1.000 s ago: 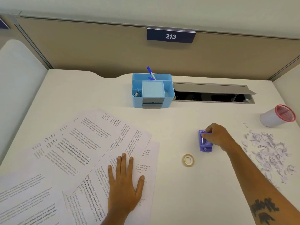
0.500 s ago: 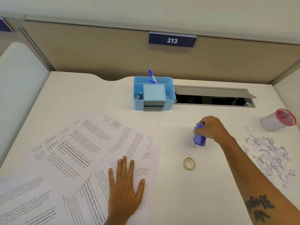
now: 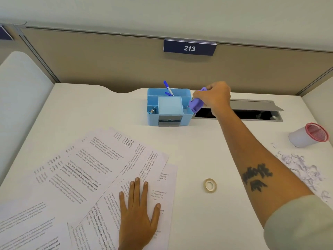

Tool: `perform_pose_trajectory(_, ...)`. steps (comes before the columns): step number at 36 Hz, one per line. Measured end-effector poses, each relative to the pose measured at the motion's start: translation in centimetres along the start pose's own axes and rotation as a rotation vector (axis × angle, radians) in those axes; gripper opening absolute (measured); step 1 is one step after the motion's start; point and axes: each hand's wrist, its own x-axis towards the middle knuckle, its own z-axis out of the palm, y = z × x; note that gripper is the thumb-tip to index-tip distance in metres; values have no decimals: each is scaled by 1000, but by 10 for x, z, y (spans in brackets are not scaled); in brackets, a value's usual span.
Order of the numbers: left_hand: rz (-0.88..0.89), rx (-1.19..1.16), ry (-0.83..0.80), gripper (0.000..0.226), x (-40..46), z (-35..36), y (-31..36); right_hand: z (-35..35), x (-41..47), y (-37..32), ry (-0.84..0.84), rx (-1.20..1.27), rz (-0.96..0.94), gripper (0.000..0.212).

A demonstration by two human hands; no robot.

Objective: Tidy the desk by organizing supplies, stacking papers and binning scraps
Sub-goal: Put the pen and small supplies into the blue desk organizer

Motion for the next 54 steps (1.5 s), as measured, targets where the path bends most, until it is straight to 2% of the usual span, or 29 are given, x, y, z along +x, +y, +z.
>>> perform_pose_trajectory(5,-5,11,6,88,0,1,-1,18,-2,-15,4,-5,4,40)
perform_pose_trajectory(10,0,10,13,89,1,3,-1,33,0,-16,33,-69,18,21)
perform_pose_trajectory(14,1,6,12,89,1,2,-1,35,2,-15,13,-97,14,40)
perform_pose_trajectory(19,-6,-2,6,89,1,2,-1,39,10,-15,76,-117,-7,35)
perform_pose_trajectory(25,-1,8,16,89,1,3,-1,48,6,-10,37,-227,-55,19)
perform_pose_trajectory(39,-3,-2,7,89,1,1,0,69,7,6,-63,-348,-91,24)
perform_pose_trajectory(48,-7,-21,-3,87,1,-1,0,74,11,13,-76,-355,-76,44)
perform_pose_trajectory(54,-9,-17,-16,88,1,0,0,73,16,13,-55,-397,-97,38)
